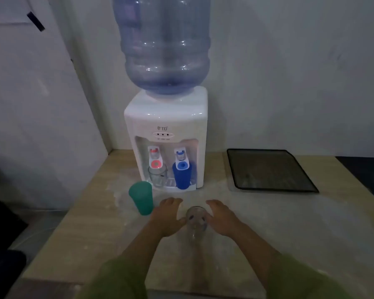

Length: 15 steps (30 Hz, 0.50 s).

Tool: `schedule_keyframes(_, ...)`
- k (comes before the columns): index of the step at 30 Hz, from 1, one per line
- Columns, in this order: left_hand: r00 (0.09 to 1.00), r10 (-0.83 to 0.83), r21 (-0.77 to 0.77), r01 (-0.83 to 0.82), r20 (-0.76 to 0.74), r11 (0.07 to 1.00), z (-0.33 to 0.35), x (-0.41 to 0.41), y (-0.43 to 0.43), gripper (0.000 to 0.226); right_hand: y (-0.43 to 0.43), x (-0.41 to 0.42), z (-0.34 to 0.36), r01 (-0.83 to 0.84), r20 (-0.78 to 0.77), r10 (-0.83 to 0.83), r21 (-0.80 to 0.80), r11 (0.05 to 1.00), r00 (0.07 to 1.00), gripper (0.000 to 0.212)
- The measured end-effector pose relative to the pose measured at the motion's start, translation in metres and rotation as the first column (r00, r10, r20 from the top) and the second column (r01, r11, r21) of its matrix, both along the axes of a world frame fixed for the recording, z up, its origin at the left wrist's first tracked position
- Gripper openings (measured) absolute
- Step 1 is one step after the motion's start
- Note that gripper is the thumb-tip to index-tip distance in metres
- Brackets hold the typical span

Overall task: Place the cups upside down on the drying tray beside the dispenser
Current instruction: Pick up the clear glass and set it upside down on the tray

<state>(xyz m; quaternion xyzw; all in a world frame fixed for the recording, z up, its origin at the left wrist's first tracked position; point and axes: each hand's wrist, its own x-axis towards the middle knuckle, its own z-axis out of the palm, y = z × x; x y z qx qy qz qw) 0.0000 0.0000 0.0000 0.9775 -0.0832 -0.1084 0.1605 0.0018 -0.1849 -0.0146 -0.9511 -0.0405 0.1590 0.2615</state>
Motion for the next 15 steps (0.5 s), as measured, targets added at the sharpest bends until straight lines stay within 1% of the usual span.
schedule_keyframes(4,0.999,0.001,-0.007,-0.001,-0.052,1.000,-0.015,-0.004,-0.011,0.071,-0.004,-0.004,-0.008,0.015,-0.039,-0.015,-0.011,1.000,0.999,0.053)
schedule_keyframes(9,0.990,0.043,-0.169,-0.065,-0.133,0.984,-0.035,0.000,-0.027,0.081,-0.016,-0.004,-0.019,0.037,-0.052,-0.036,0.010,0.999,0.998,0.050)
schedule_keyframes(12,0.984,0.062,-0.206,-0.096,-0.167,0.974,-0.043,0.005,-0.036,0.095,-0.026,-0.001,-0.021,0.055,-0.053,-0.054,0.016,0.998,0.997,0.049)
schedule_keyframes(13,0.984,0.065,-0.202,-0.098,-0.163,0.974,-0.045,0.007,-0.039,0.096,-0.030,0.001,-0.022,0.061,-0.051,-0.060,0.017,0.998,0.997,0.049)
schedule_keyframes(15,0.986,0.078,-0.205,-0.108,-0.148,0.973,-0.047,0.012,-0.043,0.091,-0.036,0.004,-0.023,0.078,-0.048,-0.077,0.019,0.997,0.996,0.050)
